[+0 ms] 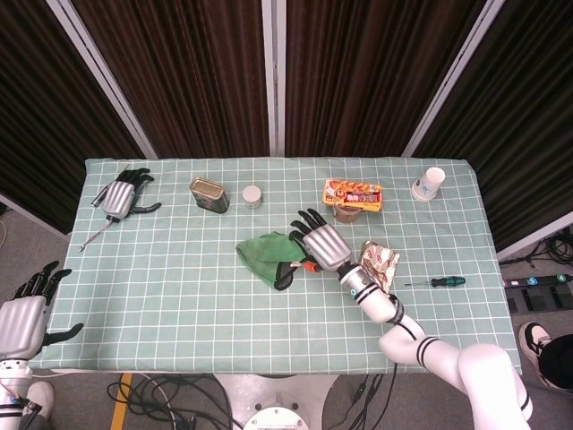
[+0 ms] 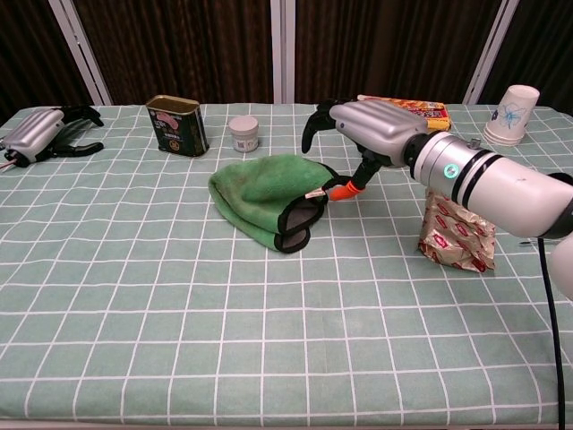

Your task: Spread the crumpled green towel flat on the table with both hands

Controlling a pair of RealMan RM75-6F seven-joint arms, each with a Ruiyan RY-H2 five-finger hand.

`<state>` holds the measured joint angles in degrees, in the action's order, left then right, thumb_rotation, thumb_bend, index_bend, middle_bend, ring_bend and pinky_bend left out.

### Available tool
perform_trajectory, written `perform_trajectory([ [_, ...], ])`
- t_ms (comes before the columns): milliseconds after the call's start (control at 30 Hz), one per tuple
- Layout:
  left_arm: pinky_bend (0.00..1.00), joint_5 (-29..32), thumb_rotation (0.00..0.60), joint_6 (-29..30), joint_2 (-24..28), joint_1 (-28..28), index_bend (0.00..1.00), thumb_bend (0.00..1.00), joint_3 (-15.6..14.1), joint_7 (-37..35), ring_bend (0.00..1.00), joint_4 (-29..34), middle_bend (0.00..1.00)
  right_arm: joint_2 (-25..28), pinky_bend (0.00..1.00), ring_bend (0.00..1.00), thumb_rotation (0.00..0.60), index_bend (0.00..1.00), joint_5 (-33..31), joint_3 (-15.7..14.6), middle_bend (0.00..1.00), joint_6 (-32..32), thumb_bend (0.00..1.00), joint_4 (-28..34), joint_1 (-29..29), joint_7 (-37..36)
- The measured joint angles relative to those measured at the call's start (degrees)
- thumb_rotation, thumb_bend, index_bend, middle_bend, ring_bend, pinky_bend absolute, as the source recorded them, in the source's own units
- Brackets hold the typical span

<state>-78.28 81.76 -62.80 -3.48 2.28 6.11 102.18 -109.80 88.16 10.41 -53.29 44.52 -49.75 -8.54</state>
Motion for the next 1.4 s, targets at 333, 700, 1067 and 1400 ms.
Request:
perform_trajectory([
  [333, 0.23, 0.01, 0.600, -0.35, 0.13, -0.21, 0.23, 0.05, 0.03, -0.91, 0.16, -0.41, 0.18, -1.53, 0.00, 0.05, 0.600, 0.41, -0.02, -1.26, 0.22, -1.31, 0.28, -2.88, -0.97, -1.96],
  [700, 0.23, 0.34, 0.600, -0.81, 0.17, -0.56, 0.23, 0.05, 0.17, -0.97, 0.16, -0.30, 0.18, -1.22, 0.00, 0.07, 0.600, 0.50, -0.96, -1.32, 0.24, -0.64, 0.36, -3.13, -2.15, -1.86],
  [1067, 0.23, 0.54, 0.600, -0.58, 0.29, -0.56, 0.23, 0.05, 0.53, -1.93, 0.16, -0.52, 0.18, -2.31, 0.00, 0.12, 0.600, 0.78, -1.67, -0.72, 0.31, -1.00, 0.48, -4.16, -3.70, -2.87],
  [1400, 0.23, -1.53, 0.600, -4.80, 0.58, -4.28, 0.25, 0.05, 1.86, -7.14, 0.16, -1.56, 0.18, 4.04, 0.00, 0.13, 0.600, 0.80, -1.43, 1.27, 0.32, -5.26, 0.50, 8.93, -3.70, 0.23],
])
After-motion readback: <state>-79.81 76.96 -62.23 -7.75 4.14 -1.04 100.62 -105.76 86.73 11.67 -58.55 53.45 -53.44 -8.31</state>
